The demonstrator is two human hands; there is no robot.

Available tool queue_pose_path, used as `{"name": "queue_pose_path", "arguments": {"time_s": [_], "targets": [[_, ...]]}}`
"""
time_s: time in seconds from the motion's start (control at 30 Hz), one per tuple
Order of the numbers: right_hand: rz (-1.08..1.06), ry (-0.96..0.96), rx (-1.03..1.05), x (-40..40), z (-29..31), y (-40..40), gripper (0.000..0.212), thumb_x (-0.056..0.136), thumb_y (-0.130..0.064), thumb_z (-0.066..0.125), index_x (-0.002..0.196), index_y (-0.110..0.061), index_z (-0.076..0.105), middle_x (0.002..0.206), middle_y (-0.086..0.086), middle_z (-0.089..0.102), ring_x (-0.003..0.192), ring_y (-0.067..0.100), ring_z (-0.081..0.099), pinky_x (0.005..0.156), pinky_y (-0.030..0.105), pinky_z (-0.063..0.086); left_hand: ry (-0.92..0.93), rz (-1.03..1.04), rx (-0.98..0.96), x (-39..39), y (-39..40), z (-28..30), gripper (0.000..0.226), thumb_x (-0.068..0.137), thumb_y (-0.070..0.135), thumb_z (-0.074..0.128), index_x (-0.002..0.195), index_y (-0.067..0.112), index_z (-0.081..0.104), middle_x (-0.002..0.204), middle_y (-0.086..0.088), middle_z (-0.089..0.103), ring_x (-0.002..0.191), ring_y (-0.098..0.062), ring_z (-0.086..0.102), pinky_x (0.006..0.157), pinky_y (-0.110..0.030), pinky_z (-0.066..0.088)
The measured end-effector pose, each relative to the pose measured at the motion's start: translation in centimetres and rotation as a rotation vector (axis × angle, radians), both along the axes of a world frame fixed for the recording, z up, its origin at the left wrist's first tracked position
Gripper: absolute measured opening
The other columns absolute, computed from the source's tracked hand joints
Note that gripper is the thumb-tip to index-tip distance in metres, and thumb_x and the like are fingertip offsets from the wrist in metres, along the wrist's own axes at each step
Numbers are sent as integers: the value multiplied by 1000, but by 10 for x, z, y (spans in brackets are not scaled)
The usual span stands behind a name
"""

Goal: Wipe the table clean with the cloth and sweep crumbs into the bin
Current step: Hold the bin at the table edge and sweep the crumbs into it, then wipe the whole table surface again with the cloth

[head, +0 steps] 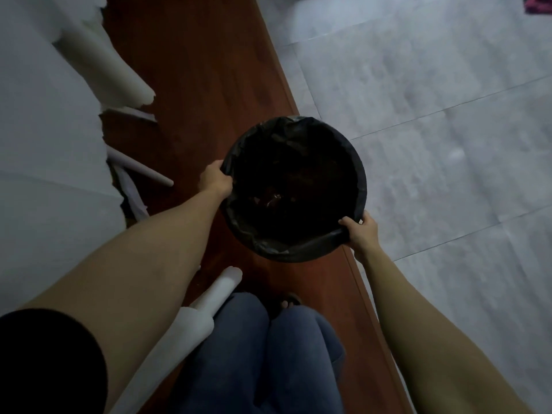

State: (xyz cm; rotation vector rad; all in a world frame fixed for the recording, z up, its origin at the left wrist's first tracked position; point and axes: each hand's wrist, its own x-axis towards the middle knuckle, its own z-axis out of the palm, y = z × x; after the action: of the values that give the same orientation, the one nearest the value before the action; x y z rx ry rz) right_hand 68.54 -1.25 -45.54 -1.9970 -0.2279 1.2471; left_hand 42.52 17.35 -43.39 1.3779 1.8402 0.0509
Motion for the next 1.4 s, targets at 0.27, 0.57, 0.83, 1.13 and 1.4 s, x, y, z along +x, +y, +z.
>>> {"name": "queue_pose_path", "arguments": {"time_s": [0.27,0.57,0.83,1.13,1.4], "targets": [[78,-92,-72,6,-59,8,20,86,-9,58,104,-15,53,96,8,61,94,33,61,78,50,55,50,29,-43,-5,-2,-58,37,97,10,56,134,18,59,132,-11,61,119,-33,57,99,-41,50],[141,-114,-119,8,-83,10,25,87,-13,60,108,-21,50,110,11,62,100,32,61,85,56,54,85,10,-81,-10,-4,-83,45,96,3,53,138,18,54,134,-10,58,120,-33,55,100,-43,50],[153,-151,-146,4,-81,9,46,87,-16,66,128,-17,46,124,10,59,111,33,58,95,53,51,47,11,-87,-4,-13,-81,66,94,5,56,153,21,34,149,-10,46,132,-32,47,108,-43,44],[319,-302,-212,-21,35,13,67,90,-11,58,149,-11,27,147,14,43,132,34,44,103,43,40,49,-105,-90,-1,-33,23,67,99,16,55,157,23,22,159,-9,27,139,-33,38,109,-43,42],[526,-444,-17,-63,209,15,62,92,-16,57,149,-14,33,151,5,40,137,24,41,110,43,39,-79,-306,169,-12,-60,210,61,101,31,51,156,20,27,159,-5,30,145,-26,31,115,-42,33]]}}
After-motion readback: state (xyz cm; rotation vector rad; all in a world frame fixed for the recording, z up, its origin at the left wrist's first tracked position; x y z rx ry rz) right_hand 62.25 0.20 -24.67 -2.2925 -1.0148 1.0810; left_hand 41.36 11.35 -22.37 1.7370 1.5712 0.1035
